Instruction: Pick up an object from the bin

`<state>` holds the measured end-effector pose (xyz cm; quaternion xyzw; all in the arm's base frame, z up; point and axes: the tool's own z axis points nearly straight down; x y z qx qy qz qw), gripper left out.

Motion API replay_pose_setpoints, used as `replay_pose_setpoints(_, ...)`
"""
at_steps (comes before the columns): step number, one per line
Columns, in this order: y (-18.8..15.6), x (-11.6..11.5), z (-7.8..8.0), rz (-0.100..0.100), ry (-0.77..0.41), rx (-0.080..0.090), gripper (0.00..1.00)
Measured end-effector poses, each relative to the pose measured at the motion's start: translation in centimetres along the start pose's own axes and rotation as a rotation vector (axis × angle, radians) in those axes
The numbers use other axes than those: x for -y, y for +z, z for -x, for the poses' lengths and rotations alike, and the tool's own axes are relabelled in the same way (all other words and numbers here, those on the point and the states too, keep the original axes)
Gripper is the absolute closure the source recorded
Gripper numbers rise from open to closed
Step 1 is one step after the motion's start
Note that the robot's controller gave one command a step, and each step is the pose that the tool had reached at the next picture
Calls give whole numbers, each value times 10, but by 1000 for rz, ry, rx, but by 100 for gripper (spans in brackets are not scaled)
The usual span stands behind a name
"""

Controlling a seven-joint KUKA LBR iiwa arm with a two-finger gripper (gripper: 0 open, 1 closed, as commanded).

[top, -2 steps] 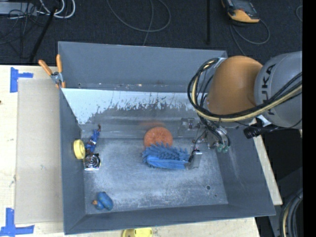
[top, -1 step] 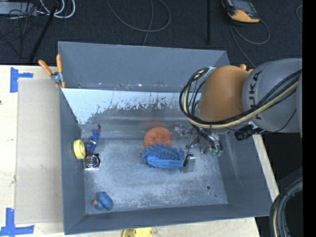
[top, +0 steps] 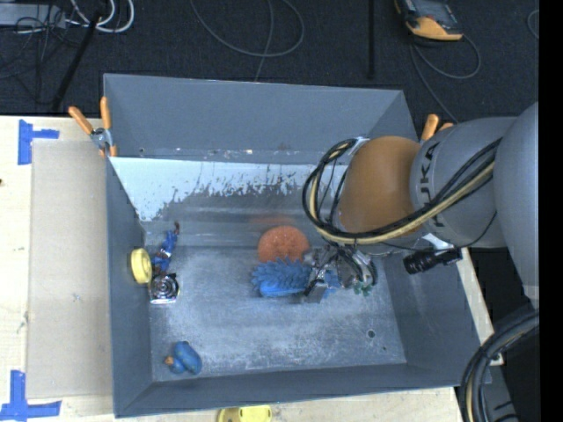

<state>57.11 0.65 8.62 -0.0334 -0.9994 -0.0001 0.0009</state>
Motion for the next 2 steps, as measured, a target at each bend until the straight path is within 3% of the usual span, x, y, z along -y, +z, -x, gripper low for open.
replay_pose_setpoints(1, 0, 0, 0, 0, 0, 0, 100)
replay_pose_setpoints(2, -149, 0, 52, 0, 12, 6, 100)
